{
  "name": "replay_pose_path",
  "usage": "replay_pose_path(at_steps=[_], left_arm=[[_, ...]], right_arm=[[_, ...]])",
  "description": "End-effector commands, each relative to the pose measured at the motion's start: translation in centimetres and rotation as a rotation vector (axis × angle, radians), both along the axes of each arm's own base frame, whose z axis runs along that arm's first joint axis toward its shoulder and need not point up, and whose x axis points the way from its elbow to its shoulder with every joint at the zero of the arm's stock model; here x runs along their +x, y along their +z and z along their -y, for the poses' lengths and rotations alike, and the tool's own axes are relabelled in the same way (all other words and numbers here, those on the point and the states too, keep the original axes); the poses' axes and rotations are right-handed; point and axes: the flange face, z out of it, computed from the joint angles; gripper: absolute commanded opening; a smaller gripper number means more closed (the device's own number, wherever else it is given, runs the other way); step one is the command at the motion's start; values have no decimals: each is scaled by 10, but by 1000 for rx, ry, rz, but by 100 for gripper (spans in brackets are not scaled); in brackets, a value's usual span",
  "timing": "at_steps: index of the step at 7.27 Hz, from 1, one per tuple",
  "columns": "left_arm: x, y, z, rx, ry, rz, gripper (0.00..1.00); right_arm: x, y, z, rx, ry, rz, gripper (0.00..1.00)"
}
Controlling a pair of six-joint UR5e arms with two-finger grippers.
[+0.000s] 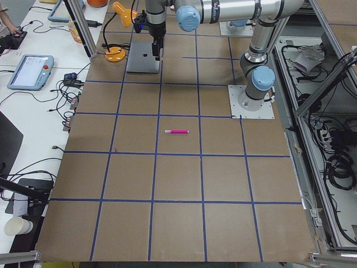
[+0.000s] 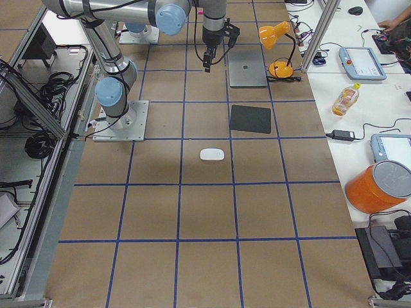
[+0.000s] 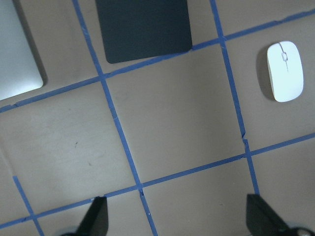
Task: Place pen and mouse around notebook
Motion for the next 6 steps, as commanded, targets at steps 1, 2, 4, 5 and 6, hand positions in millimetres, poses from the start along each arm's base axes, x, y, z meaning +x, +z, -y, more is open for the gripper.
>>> replay_pose_path(at_steps=[1,2,4,5,6], left_arm=[[112,-43,-15,50,76,-27,94],[163,-66,-20,42,80,-40,94],[205,-125,-25,34,114,-40,94],[229,-163,-34,15,135,-34,93],[231,-205,-44,12,141,-32,92]], right_arm=[[-74,-57,9,80,-124,-33,100],[-103,-89,15,59,-73,-51,100],[-154,-147,4,-52,-2,-90,100],[-157,-171,-8,-68,65,-99,100],[-158,-185,-11,-79,118,-106,100]])
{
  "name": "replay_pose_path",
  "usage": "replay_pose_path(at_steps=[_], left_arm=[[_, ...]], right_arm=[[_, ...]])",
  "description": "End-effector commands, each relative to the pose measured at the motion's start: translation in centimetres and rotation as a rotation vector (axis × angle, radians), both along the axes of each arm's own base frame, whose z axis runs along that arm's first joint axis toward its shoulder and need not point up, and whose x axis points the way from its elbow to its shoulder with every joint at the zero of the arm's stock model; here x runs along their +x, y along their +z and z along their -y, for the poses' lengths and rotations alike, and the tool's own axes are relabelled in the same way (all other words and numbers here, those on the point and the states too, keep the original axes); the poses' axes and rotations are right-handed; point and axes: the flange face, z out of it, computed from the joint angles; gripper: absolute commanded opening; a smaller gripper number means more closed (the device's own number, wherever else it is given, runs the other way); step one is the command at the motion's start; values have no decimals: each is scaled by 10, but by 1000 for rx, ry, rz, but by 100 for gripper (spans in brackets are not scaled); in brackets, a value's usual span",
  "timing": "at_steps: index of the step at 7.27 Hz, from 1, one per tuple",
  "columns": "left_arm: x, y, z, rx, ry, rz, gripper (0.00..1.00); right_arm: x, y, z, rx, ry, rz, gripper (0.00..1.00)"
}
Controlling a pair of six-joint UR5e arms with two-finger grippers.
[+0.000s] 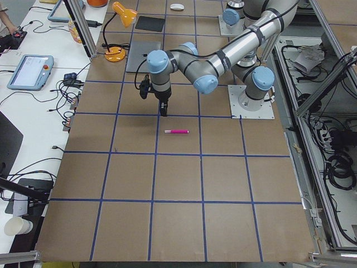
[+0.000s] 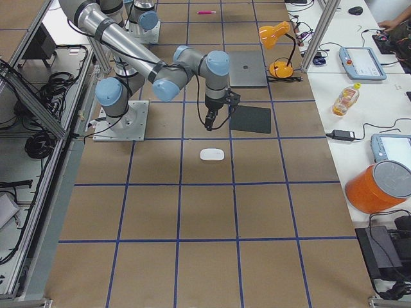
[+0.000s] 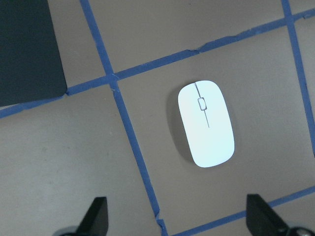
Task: Place pen and mouse around notebook
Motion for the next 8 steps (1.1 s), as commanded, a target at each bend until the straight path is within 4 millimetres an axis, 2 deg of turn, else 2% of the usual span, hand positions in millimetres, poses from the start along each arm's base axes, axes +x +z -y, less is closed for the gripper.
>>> replay_pose_path(at_steps=[1,2,3,4,6,7,8], left_arm=[[5,-88,-23,-11,15,4,90],[0,-118,-32,-3,15,-1,90],[0,-134,-31,-2,12,0,81],[3,-142,-29,4,13,-4,74],[4,-148,-29,10,18,-3,16],[6,-149,-30,7,27,-3,0],[10,-146,-28,-2,29,1,0]], right_arm=[[-19,-38,-7,0,57,9,100],[-38,-56,-8,24,65,28,100],[-45,-72,-3,10,67,61,100],[-51,-88,3,17,77,101,100],[-62,-93,8,-9,141,86,100],[-68,-106,15,-25,218,65,100],[-71,-115,19,-41,256,48,100]])
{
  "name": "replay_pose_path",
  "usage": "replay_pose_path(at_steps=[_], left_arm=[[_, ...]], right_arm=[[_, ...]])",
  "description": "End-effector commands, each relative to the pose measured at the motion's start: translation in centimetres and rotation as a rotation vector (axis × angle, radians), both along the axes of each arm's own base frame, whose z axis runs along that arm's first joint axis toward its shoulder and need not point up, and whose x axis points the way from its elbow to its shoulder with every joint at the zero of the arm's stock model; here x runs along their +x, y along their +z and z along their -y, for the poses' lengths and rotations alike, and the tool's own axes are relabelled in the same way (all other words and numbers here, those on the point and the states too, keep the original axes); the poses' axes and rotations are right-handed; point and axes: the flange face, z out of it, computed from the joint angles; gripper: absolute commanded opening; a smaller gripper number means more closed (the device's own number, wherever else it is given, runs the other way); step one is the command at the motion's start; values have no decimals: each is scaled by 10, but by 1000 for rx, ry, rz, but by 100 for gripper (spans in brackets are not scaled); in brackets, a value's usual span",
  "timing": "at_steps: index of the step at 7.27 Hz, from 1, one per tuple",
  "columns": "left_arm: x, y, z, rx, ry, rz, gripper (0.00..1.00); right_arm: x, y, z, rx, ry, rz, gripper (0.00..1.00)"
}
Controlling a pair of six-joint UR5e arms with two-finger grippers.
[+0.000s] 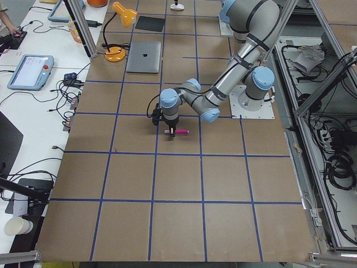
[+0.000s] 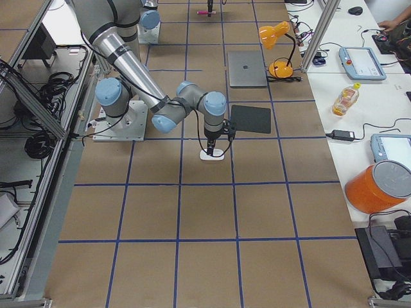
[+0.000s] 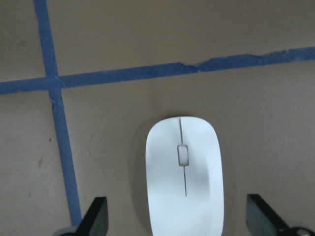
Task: Place pen and mouse around notebook
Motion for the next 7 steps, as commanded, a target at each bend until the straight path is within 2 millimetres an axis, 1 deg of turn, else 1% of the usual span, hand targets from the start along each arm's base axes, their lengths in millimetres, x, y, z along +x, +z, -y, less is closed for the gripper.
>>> replay_pose_path(at_steps=[1,2,3,5,6,7], left_arm=[[3,2,1,-9,8,4,0],[3,6,2,-9,10,4,0],[-8,19,3,-13,23,12,0],[-15,20,4,-12,39,-19,0],[-21,23,4,-21,66,-63,0],[-22,18,3,-10,75,-90,0]], right_arm=[[-6,-17,5,-11,57,-22,100],[-7,-22,6,-1,54,-17,100],[-3,-28,4,7,53,2,100],[-4,-34,2,26,60,1,100],[-5,-36,2,29,61,2,100],[-7,-46,4,55,59,12,100]])
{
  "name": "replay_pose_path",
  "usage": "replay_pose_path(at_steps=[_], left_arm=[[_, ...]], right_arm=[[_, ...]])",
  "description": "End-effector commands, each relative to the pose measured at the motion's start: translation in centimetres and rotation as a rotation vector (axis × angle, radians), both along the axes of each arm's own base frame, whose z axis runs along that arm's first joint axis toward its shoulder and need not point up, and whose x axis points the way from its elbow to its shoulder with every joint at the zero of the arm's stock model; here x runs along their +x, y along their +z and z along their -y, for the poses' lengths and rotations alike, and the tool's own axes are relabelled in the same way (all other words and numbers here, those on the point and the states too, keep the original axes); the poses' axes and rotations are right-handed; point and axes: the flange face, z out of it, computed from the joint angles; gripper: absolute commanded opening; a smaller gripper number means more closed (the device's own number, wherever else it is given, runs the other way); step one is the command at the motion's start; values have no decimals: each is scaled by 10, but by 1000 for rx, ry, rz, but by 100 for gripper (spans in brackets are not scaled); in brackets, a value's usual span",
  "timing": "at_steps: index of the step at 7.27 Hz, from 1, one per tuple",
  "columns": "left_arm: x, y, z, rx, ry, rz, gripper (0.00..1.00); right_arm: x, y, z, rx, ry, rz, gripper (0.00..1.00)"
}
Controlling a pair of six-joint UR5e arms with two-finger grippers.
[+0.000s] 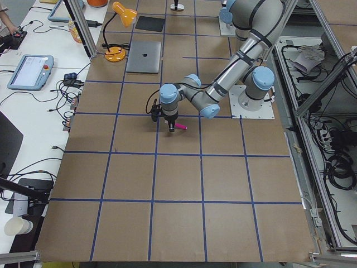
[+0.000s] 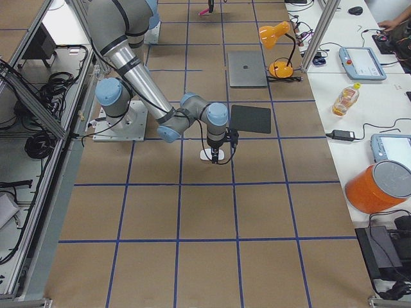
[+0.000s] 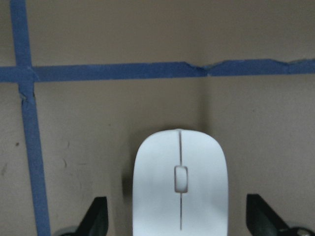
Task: Place pen and mouse around notebook
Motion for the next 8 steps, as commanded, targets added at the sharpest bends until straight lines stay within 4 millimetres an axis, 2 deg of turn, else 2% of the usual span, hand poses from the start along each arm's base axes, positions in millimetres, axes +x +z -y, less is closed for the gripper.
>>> replay_pose_path(at_steps=[1,2,3,4,6,7,8], left_arm=[[-3,-7,-1,10,11,-43,0],[-1,-11,-1,11,2,-40,0],[-1,-11,0,6,-50,-39,1],[0,-10,0,-2,-69,-35,23],[0,-12,0,0,-72,-37,32],[0,-12,0,1,-78,-38,33],[-1,-12,-1,1,-78,-38,25]], right_arm=[[-3,-12,0,33,-1,4,100],[-2,-11,0,33,-3,6,100],[-1,-9,-1,39,-4,11,96],[1,-10,-2,52,-10,21,95],[1,-7,-3,51,-9,18,87],[0,-7,-3,50,-10,17,80],[0,-4,-2,44,-12,14,78]])
